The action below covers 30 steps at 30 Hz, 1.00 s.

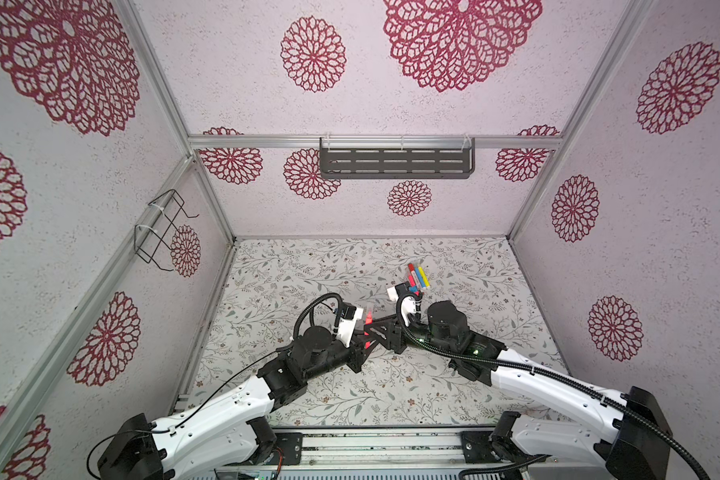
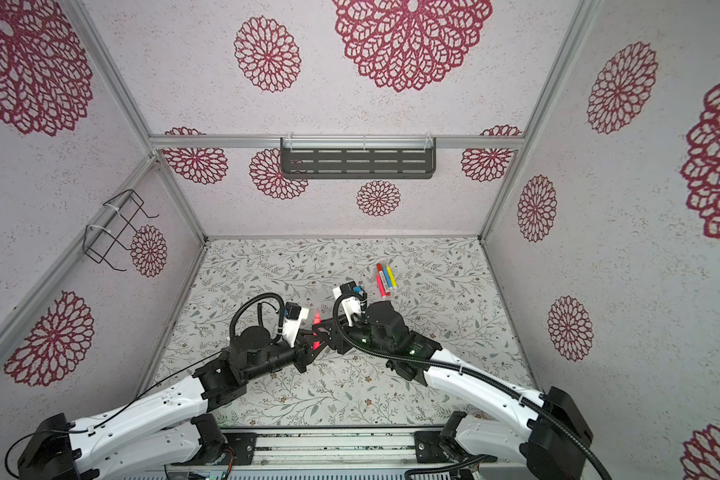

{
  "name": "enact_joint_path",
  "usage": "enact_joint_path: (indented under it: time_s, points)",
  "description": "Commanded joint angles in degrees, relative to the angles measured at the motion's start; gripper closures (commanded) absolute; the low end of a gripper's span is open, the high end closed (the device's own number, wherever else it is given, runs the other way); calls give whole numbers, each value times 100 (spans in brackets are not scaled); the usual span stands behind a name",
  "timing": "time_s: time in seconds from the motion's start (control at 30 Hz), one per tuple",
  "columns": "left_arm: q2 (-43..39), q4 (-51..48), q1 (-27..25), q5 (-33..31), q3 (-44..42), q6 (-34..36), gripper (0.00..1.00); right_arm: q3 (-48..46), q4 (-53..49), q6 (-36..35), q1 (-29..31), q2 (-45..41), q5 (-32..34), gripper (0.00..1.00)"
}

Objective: Insert the pens into the pen caps
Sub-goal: 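Slide right gripper down to grip the capped pink marker body, then open left gripper and draw it back while right gripper lifts the marker away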

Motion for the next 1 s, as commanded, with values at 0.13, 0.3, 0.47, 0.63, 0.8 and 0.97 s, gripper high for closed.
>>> enact_joint_path:
  time_s: [0.13,0.3,0.47,0.63,0.8,0.97]
  points:
    - [135,143,-57,11,191,92,86,110,132,26,9,180,96,93]
    - [268,-112,-57,-271,248,58,51,161,-230,36,-202,70,539,95]
    - [161,-796,-65,-1337,224,-210,23,557,-1075,-139,-677,50,1050,95]
    - [-534,-1167,-65,-1954,-110,-401,4,1230,-2201,-587,-1359,586,1577,95]
    - [-1703,-1461,-65,-2763,-553,-577,4,2440,-3478,-1266,-1718,2000,2319,95]
    - [-2651,-1961,-61,-3510,-765,-719,4,4133,-4335,-1715,-1900,3796,2332,96]
